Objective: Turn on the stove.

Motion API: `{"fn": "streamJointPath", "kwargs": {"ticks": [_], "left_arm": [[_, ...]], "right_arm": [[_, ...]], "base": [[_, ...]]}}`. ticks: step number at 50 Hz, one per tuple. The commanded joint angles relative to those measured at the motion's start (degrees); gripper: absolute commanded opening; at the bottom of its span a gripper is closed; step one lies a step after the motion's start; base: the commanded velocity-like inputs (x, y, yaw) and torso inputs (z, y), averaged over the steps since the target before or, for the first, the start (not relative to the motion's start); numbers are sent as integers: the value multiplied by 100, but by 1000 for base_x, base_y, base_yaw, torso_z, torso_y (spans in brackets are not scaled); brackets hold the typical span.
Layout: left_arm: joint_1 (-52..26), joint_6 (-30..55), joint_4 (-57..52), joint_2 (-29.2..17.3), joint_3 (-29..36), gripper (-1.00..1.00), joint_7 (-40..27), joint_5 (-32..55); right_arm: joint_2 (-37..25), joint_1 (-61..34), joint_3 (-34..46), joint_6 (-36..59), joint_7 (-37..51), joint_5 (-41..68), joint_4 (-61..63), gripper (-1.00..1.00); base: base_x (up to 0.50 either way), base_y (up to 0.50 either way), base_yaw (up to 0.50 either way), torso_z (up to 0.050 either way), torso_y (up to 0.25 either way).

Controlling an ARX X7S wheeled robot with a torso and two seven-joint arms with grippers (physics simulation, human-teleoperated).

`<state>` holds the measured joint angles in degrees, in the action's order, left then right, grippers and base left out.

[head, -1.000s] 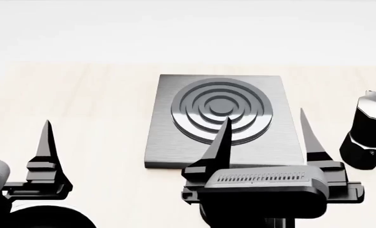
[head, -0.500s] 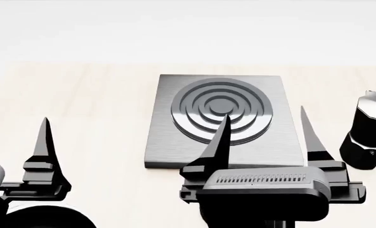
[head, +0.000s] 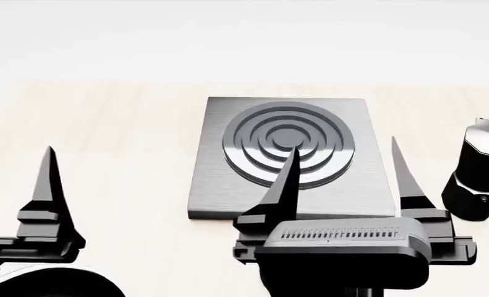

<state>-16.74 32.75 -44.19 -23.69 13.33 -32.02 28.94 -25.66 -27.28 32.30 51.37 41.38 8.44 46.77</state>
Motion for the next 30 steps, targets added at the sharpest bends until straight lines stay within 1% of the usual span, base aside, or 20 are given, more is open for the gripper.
{"fn": "streamJointPath", "kwargs": {"ticks": [1,30], "left_arm": [[-16,92,-227,-49,-36,100,-87,80],[-67,247,-574,-131,-88,100,-273,239]], "right_arm": [[-3,-16,10,32,15,-3,31,100],[14,-87,84,158,44,-11,195,100]], "base": [[0,0,0,0,0],[0,0,0,0,0]]}}
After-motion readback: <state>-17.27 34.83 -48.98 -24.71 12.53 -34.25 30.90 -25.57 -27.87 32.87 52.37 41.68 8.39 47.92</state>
